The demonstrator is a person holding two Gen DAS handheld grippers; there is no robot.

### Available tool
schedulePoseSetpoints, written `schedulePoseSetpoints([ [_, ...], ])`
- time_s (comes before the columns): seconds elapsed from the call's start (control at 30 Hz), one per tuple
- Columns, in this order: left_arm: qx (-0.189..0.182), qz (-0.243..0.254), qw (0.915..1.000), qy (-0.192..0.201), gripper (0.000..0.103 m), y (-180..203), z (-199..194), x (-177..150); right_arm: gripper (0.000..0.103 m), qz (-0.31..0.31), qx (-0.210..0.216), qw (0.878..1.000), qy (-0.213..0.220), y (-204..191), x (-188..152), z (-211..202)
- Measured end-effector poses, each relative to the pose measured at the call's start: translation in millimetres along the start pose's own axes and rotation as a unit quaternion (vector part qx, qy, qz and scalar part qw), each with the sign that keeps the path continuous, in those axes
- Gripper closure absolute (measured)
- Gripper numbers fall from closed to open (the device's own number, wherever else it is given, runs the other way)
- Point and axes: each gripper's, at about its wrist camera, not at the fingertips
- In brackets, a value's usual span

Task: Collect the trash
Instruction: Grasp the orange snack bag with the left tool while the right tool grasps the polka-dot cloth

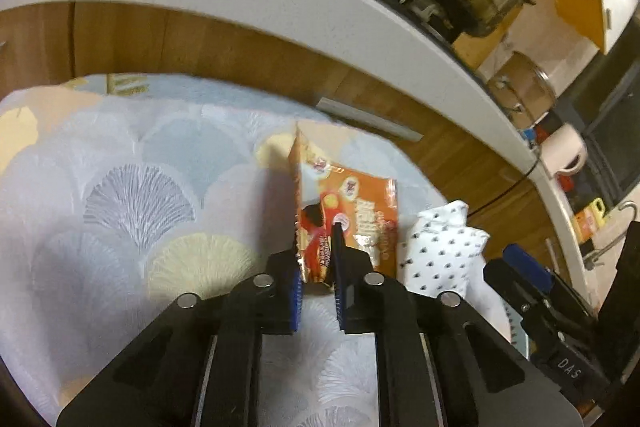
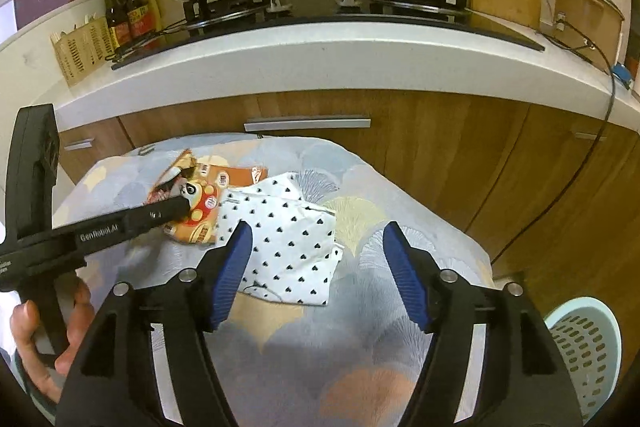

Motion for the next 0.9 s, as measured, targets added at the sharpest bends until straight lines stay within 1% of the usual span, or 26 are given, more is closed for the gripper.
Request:
schedulePoseSetpoints([
  [0.1, -0.002, 0.009, 0.9995, 0.031, 0.098, 1, -10, 0, 0.033, 0.002, 0.009, 1.0, -0.003, 2, 2, 8],
  [0.17, 0.001, 0.003, 0.999, 0.046, 0.098, -3, -16, 1, 0.026, 0.005, 0.016, 1.0, -0.004, 3, 2, 14],
  [0.23, -0.002, -0.009, 0.9983, 0.057, 0.098, -9, -21, 5, 0.023, 0.003, 0.018, 1.0, -0.009, 2, 2, 22],
  [0.33, -0.002, -0.022, 0.9969, 0.076, 0.098, -18, -31, 9, 0.023, -0.004, 0.029, 0.999, -0.034, -1, 4, 38],
  [0.4, -0.002, -0.025, 0.9963, 0.082, 0.098, -20, -34, 10, 0.023, -0.009, 0.038, 0.998, -0.058, -5, 5, 52],
  [0.43, -0.002, -0.026, 0.9963, 0.082, 0.098, -21, -35, 10, 0.022, -0.013, 0.036, 0.996, -0.08, -8, 4, 61],
  [0.47, -0.003, -0.026, 0.9965, 0.08, 0.098, -21, -34, 9, 0.019, -0.021, 0.029, 0.996, -0.082, -11, 5, 63],
  [0.53, -0.002, -0.024, 0.9968, 0.076, 0.098, -19, -32, 8, 0.019, -0.038, 0.012, 0.995, -0.087, -19, 6, 66],
  [0.6, -0.002, -0.016, 0.997, 0.076, 0.098, -16, -32, 8, 0.026, -0.041, 0.011, 0.995, -0.085, -22, 6, 64],
  [0.67, 0.003, -0.006, 0.9968, 0.08, 0.098, -11, -31, 6, 0.056, -0.049, 0.029, 0.996, -0.073, -27, 4, 56],
  [0.73, 0.007, 0.0, 0.9964, 0.084, 0.098, -9, -32, 6, 0.074, -0.053, 0.046, 0.995, -0.065, -32, 2, 49],
  [0.77, 0.007, 0.002, 0.9963, 0.086, 0.098, -8, -33, 6, 0.082, -0.062, 0.039, 0.995, -0.06, -38, 0, 44],
  [0.83, 0.002, 0.002, 0.9961, 0.089, 0.098, -6, -35, 7, 0.089, -0.079, 0.026, 0.995, -0.048, -47, -6, 32],
  [0.87, -0.003, 0.003, 0.9959, 0.091, 0.098, -5, -37, 7, 0.094, -0.079, 0.02, 0.996, -0.041, -49, -9, 26],
  [0.9, -0.006, 0.005, 0.9957, 0.092, 0.098, -4, -39, 7, 0.094, -0.076, 0.016, 0.996, -0.038, -50, -11, 20],
])
Point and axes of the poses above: each gripper's, at about its wrist camera, not at the fingertips, and z roughly the way its jaws point, y to its right, x to its top, and after that the axes turned 6 degrees about -z, right-handed
